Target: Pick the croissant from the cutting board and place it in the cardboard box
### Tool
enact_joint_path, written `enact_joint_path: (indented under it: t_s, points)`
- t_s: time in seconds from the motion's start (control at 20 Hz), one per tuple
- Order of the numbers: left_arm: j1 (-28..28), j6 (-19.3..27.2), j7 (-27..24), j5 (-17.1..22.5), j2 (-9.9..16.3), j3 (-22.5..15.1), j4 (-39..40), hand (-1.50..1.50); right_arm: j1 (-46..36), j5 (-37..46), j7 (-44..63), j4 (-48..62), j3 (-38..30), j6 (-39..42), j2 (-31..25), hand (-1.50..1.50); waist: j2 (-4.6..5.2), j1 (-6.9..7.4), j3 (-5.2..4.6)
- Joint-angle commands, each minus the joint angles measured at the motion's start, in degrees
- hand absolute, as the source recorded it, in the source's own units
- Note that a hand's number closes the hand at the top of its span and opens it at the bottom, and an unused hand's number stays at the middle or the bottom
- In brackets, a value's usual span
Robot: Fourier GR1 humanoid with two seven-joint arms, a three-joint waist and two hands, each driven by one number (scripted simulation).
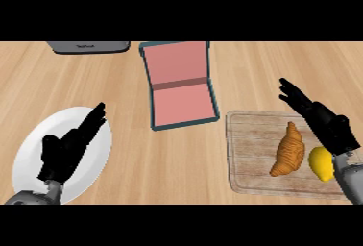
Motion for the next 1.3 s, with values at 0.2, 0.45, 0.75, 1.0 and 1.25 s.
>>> enact_joint_path:
  t_s: [0.2, 0.45, 0.75, 1.0, 1.25]
  points:
    - [-4.0, 1.7, -4.2, -3.4, -0.6, 1.0, -1.6, 0.0, 8.7, -5.3, -1.1, -0.9, -13.3, -27.2, 17.7, -1.5, -1.29, -6.15, -0.96]
    - [-3.8, 1.2, -5.2, -3.4, -1.5, -0.2, -2.6, 0.0, 17.8, 14.3, -1.9, 4.4, -12.0, -43.4, 13.7, -1.5, -0.24, -5.01, -1.69]
    - [-4.7, 0.9, -6.3, -5.0, -3.3, -2.5, -1.7, 0.0, 29.6, 33.7, -1.7, -1.8, -3.1, -60.6, 18.9, -1.5, -0.38, -2.6, -1.76]
    - [-6.9, -0.6, -6.3, -4.9, -3.3, -1.6, 0.6, 0.0, 42.7, 46.2, 10.1, -15.4, 1.3, -60.8, 19.3, -1.5, -0.02, -1.78, -1.79]
    - [-7.2, -1.5, -5.0, -4.4, -3.1, -1.6, -1.0, 0.0, 52.0, 50.7, 21.7, -32.6, 6.2, -47.4, 17.1, -1.5, 0.05, -0.22, -1.73]
